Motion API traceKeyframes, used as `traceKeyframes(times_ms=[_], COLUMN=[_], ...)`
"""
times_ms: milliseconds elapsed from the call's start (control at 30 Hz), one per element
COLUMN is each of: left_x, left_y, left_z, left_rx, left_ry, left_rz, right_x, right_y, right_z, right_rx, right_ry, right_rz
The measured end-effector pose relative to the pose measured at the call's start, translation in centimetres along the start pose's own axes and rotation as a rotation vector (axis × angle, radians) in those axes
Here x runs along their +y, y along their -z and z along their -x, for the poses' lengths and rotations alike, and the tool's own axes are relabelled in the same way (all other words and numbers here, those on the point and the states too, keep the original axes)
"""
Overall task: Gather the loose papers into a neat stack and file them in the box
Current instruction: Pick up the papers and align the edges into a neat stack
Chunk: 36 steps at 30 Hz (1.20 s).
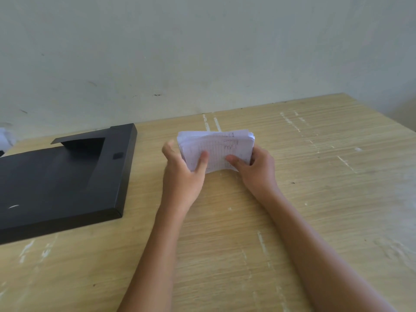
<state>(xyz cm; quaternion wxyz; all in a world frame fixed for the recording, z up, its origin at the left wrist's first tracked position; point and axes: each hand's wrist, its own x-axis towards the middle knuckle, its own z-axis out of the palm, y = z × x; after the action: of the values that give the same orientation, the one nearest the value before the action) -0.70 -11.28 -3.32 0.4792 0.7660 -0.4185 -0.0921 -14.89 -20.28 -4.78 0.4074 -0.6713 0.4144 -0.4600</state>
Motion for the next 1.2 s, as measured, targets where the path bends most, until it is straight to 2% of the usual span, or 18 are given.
traceKeyframes(times_ms=[33, 100, 167, 233, 367, 767, 900, 967, 1033, 1100, 1200], left_x=[0.4, 1.8, 3.5, 4.8, 5.4, 4.6, 4.3, 4.8, 5.2, 5.5, 6.2], left_y=[0.3, 0.8, 0.4, -0.8, -2.4, -2.7, -1.8, -0.6, 0.5, 1.3, 2.5], left_z=[0.1, 0.5, 0.7, 0.8, 0.9, 0.8, -0.5, -1.8, -3.2, -4.5, -5.5], left_rx=[0.055, 0.186, 0.181, 0.126, 0.065, -0.002, -0.004, -0.064, -0.202, -0.349, -0.386], left_ry=[-0.091, -0.354, -0.553, -0.614, -0.605, -0.679, -0.799, -0.855, -0.814, -0.689, -0.526], left_rz=[-0.018, -0.196, -0.402, -0.557, -0.735, -0.878, -0.906, -0.901, -0.886, -0.795, -0.481], right_x=[0.1, 0.1, 0.2, 0.3, 0.1, 0.5, 0.7, 0.7, 0.6, 0.5, -0.7], right_y=[0.0, 0.1, 0.1, 0.1, 0.4, 0.4, 0.3, 0.2, 0.2, 0.3, 0.8], right_z=[-0.1, -0.2, -0.2, -0.3, 0.0, -0.1, -0.3, -0.4, -0.4, -0.3, -0.2], right_rx=[-0.008, -0.021, -0.029, -0.036, -0.067, -0.075, -0.067, -0.083, -0.089, -0.102, -0.072], right_ry=[-0.008, -0.024, -0.006, 0.009, 0.080, 0.098, 0.072, 0.070, 0.062, 0.037, -0.032], right_rz=[-0.006, -0.012, 0.000, -0.018, -0.060, -0.027, -0.033, -0.045, -0.032, -0.047, -0.298])
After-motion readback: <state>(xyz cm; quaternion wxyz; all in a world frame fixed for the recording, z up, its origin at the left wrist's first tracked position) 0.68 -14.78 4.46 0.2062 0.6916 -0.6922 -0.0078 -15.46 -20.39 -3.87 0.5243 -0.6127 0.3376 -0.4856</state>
